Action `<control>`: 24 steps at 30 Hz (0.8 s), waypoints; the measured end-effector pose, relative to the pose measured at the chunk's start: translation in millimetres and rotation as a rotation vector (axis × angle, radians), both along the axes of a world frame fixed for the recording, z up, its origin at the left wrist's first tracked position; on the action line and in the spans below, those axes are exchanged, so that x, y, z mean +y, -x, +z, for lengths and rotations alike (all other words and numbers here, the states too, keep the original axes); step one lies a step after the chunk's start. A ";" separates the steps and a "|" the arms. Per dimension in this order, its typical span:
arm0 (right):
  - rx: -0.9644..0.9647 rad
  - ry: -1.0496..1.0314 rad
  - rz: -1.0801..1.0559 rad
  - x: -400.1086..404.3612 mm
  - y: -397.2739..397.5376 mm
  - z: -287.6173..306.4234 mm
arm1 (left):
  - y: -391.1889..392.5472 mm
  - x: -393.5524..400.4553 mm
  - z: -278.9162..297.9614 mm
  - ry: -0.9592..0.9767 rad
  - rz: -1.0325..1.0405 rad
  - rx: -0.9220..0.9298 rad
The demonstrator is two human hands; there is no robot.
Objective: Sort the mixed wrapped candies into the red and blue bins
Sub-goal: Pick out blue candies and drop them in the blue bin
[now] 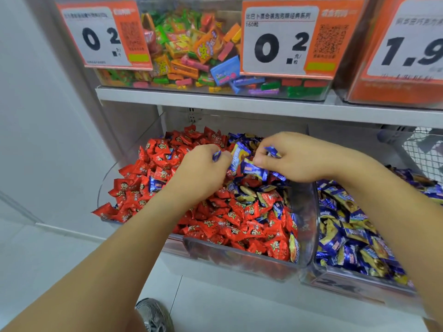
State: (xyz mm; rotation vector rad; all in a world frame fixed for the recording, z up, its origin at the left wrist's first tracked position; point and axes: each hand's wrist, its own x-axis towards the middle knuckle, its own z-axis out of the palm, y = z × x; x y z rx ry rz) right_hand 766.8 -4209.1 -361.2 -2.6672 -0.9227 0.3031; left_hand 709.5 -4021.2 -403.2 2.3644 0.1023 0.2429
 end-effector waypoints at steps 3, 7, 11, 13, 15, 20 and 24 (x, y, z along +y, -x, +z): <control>0.178 -0.421 -0.223 0.5 14.1 2.2 | 4.9 -7.2 9.2 0.266 -0.037 -0.053; 0.614 -0.966 -0.472 -5.5 34.9 5.6 | 11.6 -37.0 14.5 0.321 -0.111 -0.147; 0.785 -1.137 -0.550 -48.8 51.1 9.9 | 11.9 -79.7 14.7 0.221 -0.169 -0.206; 0.818 -1.177 -0.581 -75.6 59.8 7.6 | 11.2 -102.2 17.6 0.061 -0.195 -0.273; 0.738 -1.177 -0.608 -95.0 66.7 2.3 | 9.5 -124.0 20.5 0.002 -0.227 -0.338; 0.430 -1.161 -0.744 -132.1 60.6 -21.3 | -7.9 -152.4 17.2 0.041 -0.325 -0.269; 0.220 -0.962 -0.774 -147.4 47.4 -38.4 | -16.8 -145.8 6.3 0.002 -0.577 -0.138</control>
